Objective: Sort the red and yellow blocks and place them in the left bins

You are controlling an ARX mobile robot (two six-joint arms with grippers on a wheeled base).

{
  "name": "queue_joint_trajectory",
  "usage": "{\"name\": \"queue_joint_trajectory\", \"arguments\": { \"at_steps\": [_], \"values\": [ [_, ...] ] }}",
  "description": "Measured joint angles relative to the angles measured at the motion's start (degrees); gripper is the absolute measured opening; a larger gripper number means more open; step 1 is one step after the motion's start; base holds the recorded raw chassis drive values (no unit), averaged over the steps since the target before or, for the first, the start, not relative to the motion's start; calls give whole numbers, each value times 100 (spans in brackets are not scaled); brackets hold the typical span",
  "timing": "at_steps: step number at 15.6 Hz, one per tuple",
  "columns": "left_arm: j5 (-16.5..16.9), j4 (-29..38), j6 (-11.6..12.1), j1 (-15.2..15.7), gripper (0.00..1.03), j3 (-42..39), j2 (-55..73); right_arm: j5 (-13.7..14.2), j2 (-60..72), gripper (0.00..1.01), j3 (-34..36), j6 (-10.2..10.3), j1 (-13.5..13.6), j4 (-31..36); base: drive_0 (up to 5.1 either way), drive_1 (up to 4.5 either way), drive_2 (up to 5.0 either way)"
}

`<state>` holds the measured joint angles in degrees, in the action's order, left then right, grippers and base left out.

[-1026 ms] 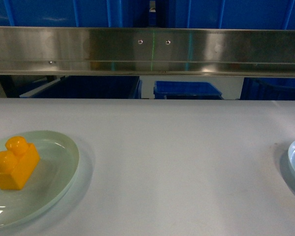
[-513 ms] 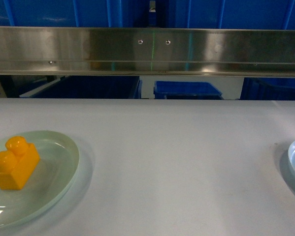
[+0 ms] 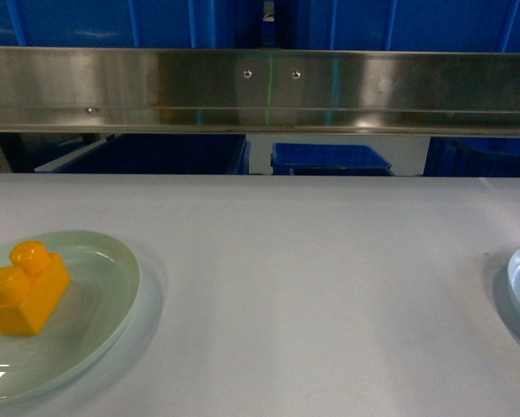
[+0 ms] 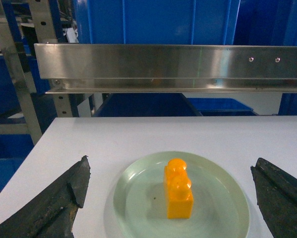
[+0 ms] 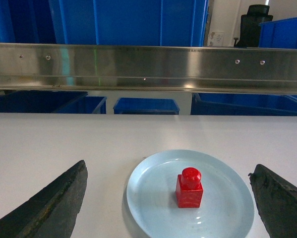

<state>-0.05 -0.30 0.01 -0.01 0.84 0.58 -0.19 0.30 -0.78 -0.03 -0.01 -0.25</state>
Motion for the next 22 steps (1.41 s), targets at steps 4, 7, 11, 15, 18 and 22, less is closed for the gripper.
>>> {"name": "queue_joint_trajectory", "arguments": {
  "at_steps": [4, 7, 11, 15, 18, 22],
  "values": [
    [0, 0, 0, 0, 98, 0, 0, 0, 0, 98, 0, 0, 0, 0, 0, 0, 0],
    [0, 0, 0, 0, 98, 0, 0, 0, 0, 98, 0, 0, 0, 0, 0, 0, 0],
    [0, 0, 0, 0, 98, 0, 0, 0, 0, 98, 0, 0, 0, 0, 0, 0, 0],
    [0, 0, 0, 0, 98, 0, 0, 0, 0, 81, 0, 0, 0, 0, 0, 0, 0],
    [0, 0, 0, 0, 98, 0, 0, 0, 0, 98, 0, -4, 0, 0, 0, 0, 0],
    [0, 0, 0, 0, 98, 0, 0, 2, 0, 98, 0, -4, 0, 0, 0, 0, 0]
  ]
}}
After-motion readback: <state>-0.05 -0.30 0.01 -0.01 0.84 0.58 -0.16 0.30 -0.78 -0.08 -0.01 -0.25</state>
